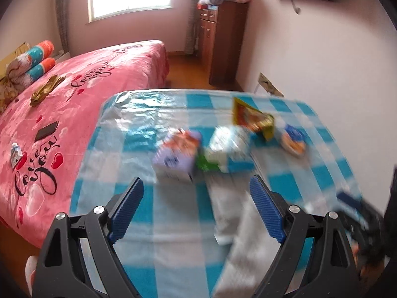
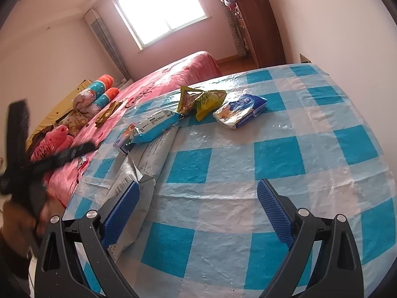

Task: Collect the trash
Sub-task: 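Grasp the purple Vinda tissue pack with the left tool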

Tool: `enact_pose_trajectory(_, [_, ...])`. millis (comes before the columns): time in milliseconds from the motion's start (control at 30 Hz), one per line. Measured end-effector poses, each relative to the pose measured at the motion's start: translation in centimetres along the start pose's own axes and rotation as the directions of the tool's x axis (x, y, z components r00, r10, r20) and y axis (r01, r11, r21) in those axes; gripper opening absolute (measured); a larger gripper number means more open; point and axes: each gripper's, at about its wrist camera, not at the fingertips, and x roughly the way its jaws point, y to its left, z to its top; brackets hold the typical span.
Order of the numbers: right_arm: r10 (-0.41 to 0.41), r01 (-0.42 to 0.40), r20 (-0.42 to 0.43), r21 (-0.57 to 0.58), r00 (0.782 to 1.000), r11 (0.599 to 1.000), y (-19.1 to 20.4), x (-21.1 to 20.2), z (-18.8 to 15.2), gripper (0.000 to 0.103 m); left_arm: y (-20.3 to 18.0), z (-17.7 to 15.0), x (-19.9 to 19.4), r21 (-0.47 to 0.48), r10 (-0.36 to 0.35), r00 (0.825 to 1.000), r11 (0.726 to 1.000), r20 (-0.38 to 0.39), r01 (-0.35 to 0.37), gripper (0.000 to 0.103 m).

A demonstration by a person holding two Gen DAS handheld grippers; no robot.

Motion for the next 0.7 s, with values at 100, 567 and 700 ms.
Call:
enact_pose_trajectory(100, [0.010,-0.009,-0.016,0.015,1.000,1.000,-0.4,0.5,0.0,0.094,1.4,1.4,2.5,-0.058,-0.001,1.000,0.998,-0.026,-0.001,0.088])
enact_pose_trajectory(567, [0.138,-0.137,-0.088,0.018,0.986,0.990,1.0,1.8,-0.9,0.094,2.3,2.7,8.4,-0.059,0.014,0.997,0.998,-0.080,-0.019,0.076])
enact_pose_trajectory(700, [0.182,-0.183,-0.105,0.000,0.978,0.983,2.0,2.0,-1.3,0.094,2.0,3.0,9.3,-0.044,0.018,0.995,0.999,-0.101,-0.022,0.059])
